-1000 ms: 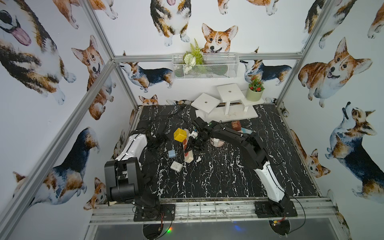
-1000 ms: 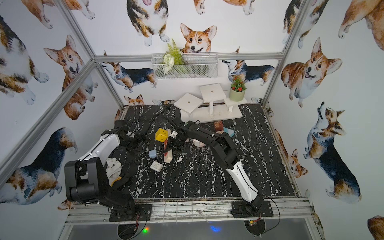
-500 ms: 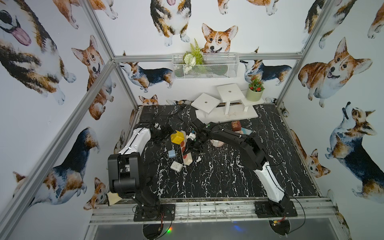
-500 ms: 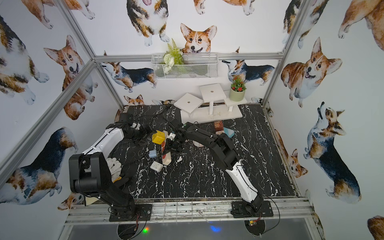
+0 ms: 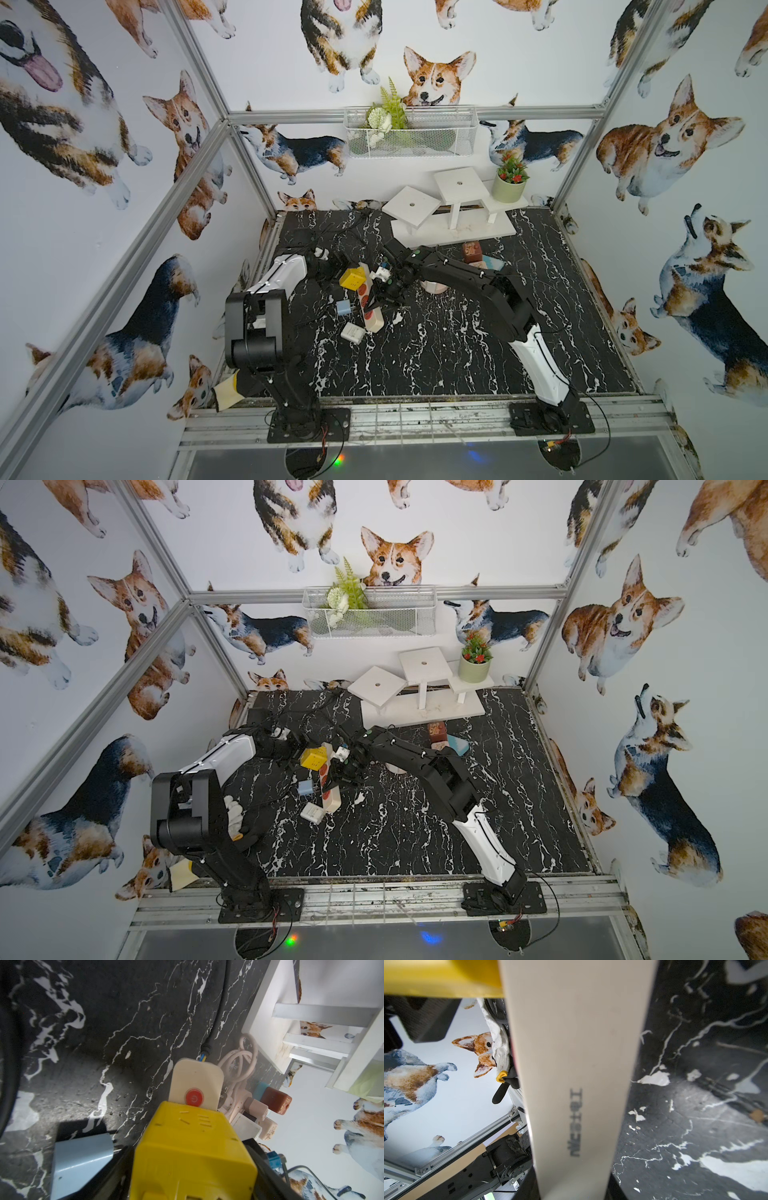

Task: Pull the plug off the socket
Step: Remove the plug from the socket.

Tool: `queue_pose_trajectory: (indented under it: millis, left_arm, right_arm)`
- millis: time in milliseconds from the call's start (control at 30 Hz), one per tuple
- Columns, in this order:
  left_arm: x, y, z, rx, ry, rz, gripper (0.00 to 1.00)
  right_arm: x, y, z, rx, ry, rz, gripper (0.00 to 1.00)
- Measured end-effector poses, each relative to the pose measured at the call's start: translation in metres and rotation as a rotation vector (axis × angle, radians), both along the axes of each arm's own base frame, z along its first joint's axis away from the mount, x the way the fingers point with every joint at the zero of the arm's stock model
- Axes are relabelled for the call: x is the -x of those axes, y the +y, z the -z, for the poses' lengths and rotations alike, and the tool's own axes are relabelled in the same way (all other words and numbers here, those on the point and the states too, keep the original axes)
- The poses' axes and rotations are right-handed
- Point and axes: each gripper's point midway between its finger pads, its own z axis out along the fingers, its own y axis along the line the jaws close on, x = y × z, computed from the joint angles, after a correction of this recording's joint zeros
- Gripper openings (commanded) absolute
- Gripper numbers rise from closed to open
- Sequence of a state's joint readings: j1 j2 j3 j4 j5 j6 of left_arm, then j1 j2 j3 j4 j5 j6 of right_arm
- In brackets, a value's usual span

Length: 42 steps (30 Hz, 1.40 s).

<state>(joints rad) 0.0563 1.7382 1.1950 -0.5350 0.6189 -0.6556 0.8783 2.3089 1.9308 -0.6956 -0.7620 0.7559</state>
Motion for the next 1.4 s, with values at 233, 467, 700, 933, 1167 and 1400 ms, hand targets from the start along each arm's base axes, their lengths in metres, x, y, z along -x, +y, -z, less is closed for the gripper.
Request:
queue_pose_trajectory:
  millis: [233,467,700,933,1167,1400]
  left_arm:
    - [-0.004,0.002,0.002,-0.010,-0.026,0.008,0.16]
    - [-0.005,-0.003,-0.006,0.012,-0.041,0.015,0.00]
    - [0.001,-0.012,-0.016,0.047,-0.058,0.041,0.00]
    - [0.006,-0.021,-0.021,0.048,-0.076,0.081,0.00]
    - [0.011,-0.021,-0.022,0.018,-0.068,0.097,0.00]
    - [0.014,-0.019,-0.020,0.090,-0.072,0.057,0.00]
  right_arm:
    - [-0.006,0.001,0.001,-0.007,-0.008,-0.006,0.30]
    - [-0.023,0.001,0.000,-0.017,-0.031,0.012,0.65]
    - [-0.059,0.009,-0.004,-0.051,-0.068,0.057,0.64]
    - [-0.060,0.011,-0.001,-0.049,-0.064,0.046,0.41]
    - [-0.054,0.006,0.004,-0.046,-0.066,0.026,0.00]
    - [-0.056,-0.001,0.004,-0.059,-0.066,0.056,0.00]
